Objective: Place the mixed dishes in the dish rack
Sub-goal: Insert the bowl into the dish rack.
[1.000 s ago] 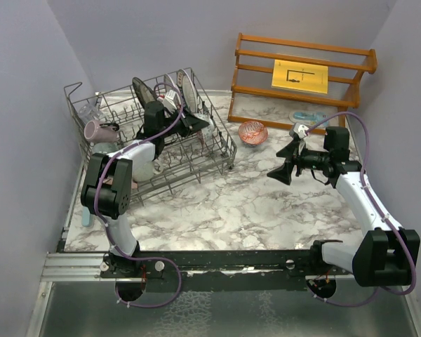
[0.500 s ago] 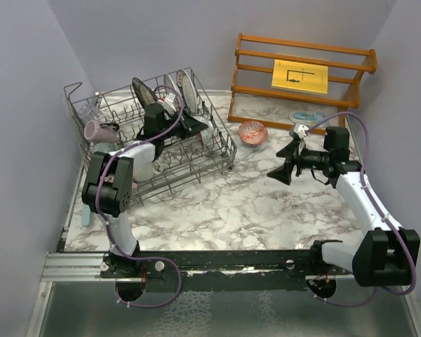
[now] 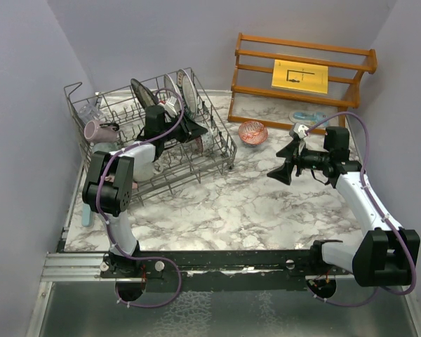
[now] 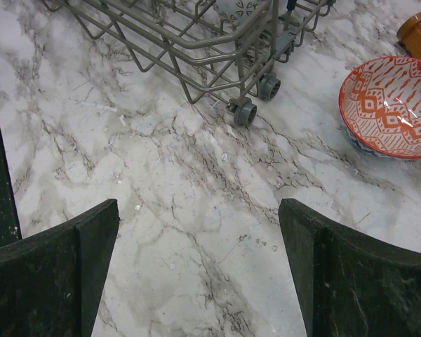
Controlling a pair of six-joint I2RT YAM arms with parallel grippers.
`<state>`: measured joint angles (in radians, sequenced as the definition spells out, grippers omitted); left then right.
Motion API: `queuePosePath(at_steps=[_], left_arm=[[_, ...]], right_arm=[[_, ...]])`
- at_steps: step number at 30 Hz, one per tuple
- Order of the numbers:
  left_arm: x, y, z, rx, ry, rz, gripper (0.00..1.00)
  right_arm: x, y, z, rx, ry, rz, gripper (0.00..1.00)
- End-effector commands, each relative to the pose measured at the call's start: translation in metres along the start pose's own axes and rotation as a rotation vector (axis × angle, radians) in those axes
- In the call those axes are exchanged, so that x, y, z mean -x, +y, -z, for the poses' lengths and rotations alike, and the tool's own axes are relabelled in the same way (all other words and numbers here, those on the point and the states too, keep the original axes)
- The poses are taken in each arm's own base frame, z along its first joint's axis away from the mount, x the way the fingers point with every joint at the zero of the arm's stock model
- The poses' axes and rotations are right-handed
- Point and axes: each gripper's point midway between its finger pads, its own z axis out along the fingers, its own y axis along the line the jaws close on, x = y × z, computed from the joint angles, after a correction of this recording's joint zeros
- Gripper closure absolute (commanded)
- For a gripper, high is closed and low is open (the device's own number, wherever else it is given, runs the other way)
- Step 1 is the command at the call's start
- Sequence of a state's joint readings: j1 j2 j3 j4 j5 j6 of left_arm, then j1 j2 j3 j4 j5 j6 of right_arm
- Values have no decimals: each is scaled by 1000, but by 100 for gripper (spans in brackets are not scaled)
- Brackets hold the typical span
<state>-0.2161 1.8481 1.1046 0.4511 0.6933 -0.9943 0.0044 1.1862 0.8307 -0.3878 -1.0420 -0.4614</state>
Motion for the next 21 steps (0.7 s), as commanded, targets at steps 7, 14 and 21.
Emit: queuePosePath(at_steps=[7,14,21], left_arm=[[8,-10,9,2,-17,-56,66],[13,-16,21,50,-51,-83,57],[15,-29,39,91,-88,-125,56]], right_arm=[[8,3,2,16,-34,43,5],[9,3,2,18,-36,45,5],[9,4,2,20,-37,48,5]])
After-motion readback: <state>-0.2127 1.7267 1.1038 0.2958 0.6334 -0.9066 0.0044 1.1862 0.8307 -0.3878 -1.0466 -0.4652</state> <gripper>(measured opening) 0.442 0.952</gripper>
